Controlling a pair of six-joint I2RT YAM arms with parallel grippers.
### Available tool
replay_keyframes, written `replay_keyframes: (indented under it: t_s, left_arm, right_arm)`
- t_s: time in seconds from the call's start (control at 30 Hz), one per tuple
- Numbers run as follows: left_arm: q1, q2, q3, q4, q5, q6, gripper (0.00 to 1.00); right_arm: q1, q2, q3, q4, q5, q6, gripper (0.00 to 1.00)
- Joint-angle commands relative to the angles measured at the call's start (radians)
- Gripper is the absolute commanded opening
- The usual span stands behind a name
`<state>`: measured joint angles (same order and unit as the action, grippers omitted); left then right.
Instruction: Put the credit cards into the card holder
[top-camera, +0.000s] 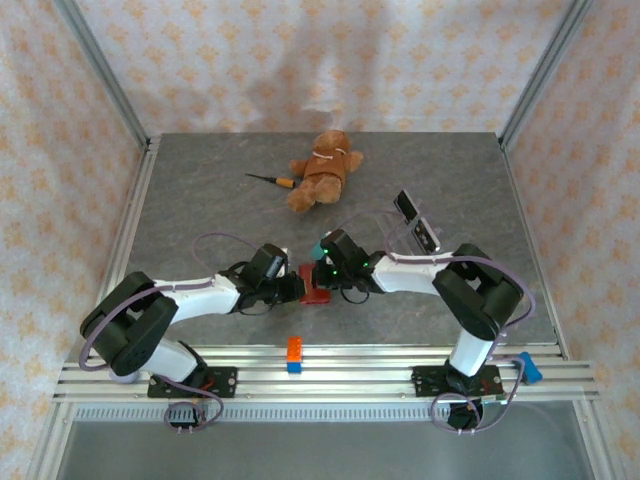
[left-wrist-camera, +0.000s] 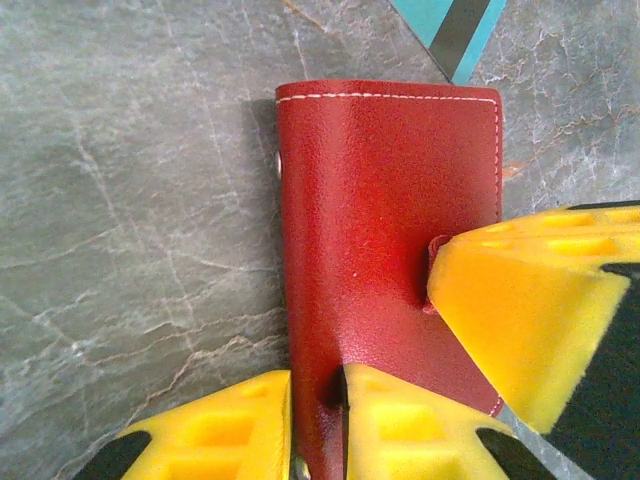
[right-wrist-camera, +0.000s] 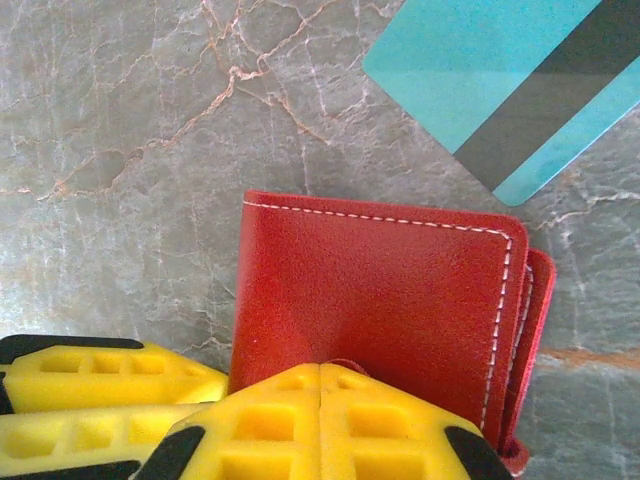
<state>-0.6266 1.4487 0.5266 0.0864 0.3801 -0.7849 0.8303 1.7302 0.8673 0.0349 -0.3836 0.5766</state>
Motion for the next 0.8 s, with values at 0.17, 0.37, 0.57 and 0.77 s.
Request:
replay_keyframes:
  t_s: [0.17,0.37,0.57,0.77]
  left_arm:
    - [0.000,-0.054,0.034,-0.163,-0.080,0.058,0.19]
    - [0.002,-0.097,0.089,-0.242,-0.065,0.107,0.19]
    - [0.002,-0.084,0.122,-0.254,-0.048,0.116,0.19]
    - [0.002,-0.081,0.106,-0.235,-0.044,0.107,0.19]
  right_arm:
    - [-0.061,0.043,-0.055,-0.084,-0.073,0.044,0.00]
    - [-0.083,0.007,0.005,-0.113,-0.208,0.082,0.00]
    - [-0.099,0.004,0.062,-0.176,-0.259,0.057,0.00]
    - [-0.102,0.007,0.070,-0.178,-0.261,0.051,0.00]
